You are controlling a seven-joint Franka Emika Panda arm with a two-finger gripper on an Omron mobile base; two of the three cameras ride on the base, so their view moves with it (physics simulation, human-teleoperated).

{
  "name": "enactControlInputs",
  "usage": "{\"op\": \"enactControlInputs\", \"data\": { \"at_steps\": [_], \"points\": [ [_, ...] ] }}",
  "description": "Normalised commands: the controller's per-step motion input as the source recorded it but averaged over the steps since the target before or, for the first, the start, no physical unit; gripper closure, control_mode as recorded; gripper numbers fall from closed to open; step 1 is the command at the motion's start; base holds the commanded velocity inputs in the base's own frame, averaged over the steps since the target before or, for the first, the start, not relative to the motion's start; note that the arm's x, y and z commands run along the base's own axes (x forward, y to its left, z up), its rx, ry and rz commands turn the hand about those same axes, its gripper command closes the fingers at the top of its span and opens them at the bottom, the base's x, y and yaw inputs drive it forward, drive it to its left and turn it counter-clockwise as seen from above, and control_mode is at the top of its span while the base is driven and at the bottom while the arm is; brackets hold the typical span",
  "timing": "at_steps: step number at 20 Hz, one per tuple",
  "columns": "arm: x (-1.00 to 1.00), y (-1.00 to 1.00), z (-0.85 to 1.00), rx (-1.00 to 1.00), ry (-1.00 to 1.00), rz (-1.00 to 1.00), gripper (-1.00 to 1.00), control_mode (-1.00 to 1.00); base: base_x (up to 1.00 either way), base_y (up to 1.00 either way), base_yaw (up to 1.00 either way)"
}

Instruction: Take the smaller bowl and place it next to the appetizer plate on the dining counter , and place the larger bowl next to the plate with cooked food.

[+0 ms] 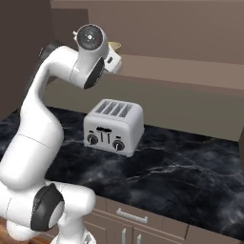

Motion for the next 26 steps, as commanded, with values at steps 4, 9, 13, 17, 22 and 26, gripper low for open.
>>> {"op": "enactControlInputs", "data": {
  "at_steps": [4,9,13,17,22,26],
  "points": [
    [0.94,0.0,0.0,0.12,0.0,0.06,-1.0,-1.0,0.0,0.0,0.0],
    [0.9,0.0,0.0,0.09,0.0,0.07,-1.0,-1.0,0.0,0.0,0.0],
    [0.85,0.03,0.0,0.04,0.0,0.04,-1.0,-1.0,0.0,0.0,0.0],
    [0.76,0.11,-0.04,0.0,0.02,0.03,-1.0,-1.0,0.0,0.0,0.0],
    [0.53,0.14,-0.11,0.0,0.05,0.01,-1.0,-1.0,0.0,0.0,0.0],
    [0.44,0.19,-0.22,0.0,0.11,0.0,-1.0,-1.0,0.0,0.0,0.0]
  ]
}}
